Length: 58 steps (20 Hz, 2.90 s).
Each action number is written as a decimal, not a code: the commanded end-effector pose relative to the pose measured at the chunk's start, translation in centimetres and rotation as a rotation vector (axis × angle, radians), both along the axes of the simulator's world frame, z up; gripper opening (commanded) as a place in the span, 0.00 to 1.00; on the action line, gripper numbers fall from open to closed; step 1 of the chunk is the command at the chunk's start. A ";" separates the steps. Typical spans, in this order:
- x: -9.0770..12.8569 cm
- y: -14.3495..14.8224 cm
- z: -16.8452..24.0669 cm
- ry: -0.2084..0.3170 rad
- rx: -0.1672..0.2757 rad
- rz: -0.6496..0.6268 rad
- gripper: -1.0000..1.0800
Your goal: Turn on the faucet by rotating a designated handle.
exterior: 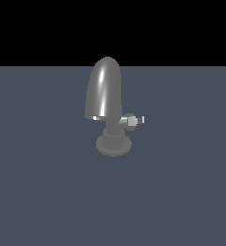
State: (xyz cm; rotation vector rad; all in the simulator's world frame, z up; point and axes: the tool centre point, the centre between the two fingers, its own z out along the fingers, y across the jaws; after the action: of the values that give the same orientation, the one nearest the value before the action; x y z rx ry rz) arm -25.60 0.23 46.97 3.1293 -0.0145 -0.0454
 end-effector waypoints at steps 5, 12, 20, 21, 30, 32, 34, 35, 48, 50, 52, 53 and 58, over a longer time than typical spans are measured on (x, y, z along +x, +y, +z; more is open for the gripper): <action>0.2 0.0 0.0 0.006 0.003 -0.006 0.00; 1.4 0.3 0.0 0.048 0.023 -0.047 0.00; 4.2 0.6 -0.3 0.147 0.071 -0.143 0.00; 4.7 0.6 -0.4 0.163 0.079 -0.159 0.00; 9.1 0.6 -1.4 0.318 0.154 -0.310 0.00; 10.1 0.5 -1.7 0.354 0.172 -0.345 0.00; 11.1 0.4 -2.1 0.391 0.189 -0.380 0.00; 11.6 0.3 -2.3 0.410 0.198 -0.398 0.00; 17.8 -1.4 -6.1 0.666 0.324 -0.648 0.00; 18.7 -1.8 -6.8 0.709 0.345 -0.689 0.00; 19.6 -2.2 -7.7 0.754 0.367 -0.732 0.00; 20.0 -2.5 -8.2 0.776 0.378 -0.754 0.00; 22.0 -3.7 -10.8 0.896 0.439 -0.870 0.00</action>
State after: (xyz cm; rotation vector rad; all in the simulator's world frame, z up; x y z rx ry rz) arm -4.23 -3.05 37.04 2.8789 -1.3990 -1.4990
